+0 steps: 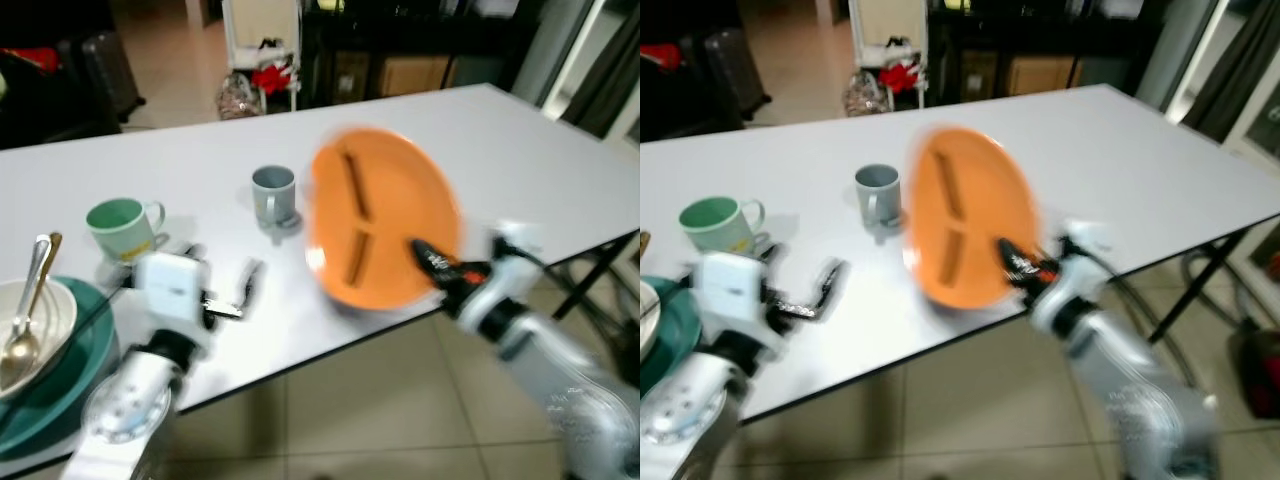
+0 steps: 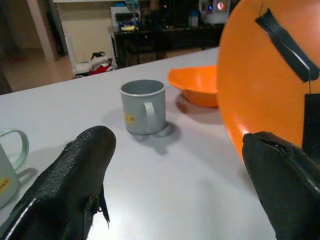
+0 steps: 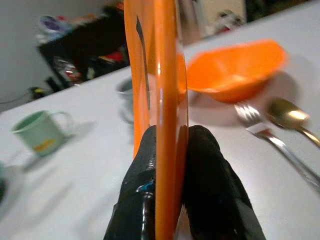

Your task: Setting the table

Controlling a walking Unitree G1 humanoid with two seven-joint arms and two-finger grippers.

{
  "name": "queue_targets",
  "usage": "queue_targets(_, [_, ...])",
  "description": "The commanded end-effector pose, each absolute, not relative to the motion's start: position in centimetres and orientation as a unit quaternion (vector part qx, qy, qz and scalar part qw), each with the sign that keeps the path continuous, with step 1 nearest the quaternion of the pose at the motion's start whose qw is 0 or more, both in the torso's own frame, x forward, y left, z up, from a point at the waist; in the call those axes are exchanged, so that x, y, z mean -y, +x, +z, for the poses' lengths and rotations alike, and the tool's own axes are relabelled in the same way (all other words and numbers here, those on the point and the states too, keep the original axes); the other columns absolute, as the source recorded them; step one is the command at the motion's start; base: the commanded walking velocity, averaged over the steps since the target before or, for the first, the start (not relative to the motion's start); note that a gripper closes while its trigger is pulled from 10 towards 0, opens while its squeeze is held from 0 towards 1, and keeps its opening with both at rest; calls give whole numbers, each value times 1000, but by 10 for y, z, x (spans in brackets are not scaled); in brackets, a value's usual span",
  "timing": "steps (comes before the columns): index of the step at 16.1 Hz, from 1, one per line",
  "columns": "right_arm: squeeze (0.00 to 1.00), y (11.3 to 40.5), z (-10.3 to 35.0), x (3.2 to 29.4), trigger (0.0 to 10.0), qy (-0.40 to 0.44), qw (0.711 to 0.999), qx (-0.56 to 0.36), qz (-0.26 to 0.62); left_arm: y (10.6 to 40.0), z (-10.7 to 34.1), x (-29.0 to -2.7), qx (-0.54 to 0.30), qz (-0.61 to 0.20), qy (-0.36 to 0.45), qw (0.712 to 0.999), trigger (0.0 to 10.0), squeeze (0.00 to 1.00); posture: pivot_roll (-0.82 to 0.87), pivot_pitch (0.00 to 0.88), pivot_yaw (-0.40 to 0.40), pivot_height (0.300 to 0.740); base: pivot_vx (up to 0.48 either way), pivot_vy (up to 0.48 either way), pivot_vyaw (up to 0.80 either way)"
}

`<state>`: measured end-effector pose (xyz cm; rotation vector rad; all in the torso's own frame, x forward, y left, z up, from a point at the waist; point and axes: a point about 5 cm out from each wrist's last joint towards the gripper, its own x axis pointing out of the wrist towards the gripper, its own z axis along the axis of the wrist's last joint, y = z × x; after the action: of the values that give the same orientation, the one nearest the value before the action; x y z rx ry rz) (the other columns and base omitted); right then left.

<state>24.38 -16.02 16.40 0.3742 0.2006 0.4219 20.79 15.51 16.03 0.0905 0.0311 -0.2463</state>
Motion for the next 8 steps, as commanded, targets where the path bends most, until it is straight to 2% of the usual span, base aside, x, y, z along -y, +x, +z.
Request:
queue_targets(1, [0,243,175,148,10000,204,942,-80,253,206,162,-160,-20,-125,52,991,10000,0,-78,31,-11,740,0,0,0])
queue_targets(4, [0,243,159,152,10000,229,929,-160,242,209,170,-156,-9,-176,51,983,10000,0,-83,33,-11,740,0,0,0])
queue_targets(8, [0,269,154,157,10000,317,911,-197,178,207,170,-149,-21,-223,49,973,10000,0,-70,31,-45,740,0,0,0])
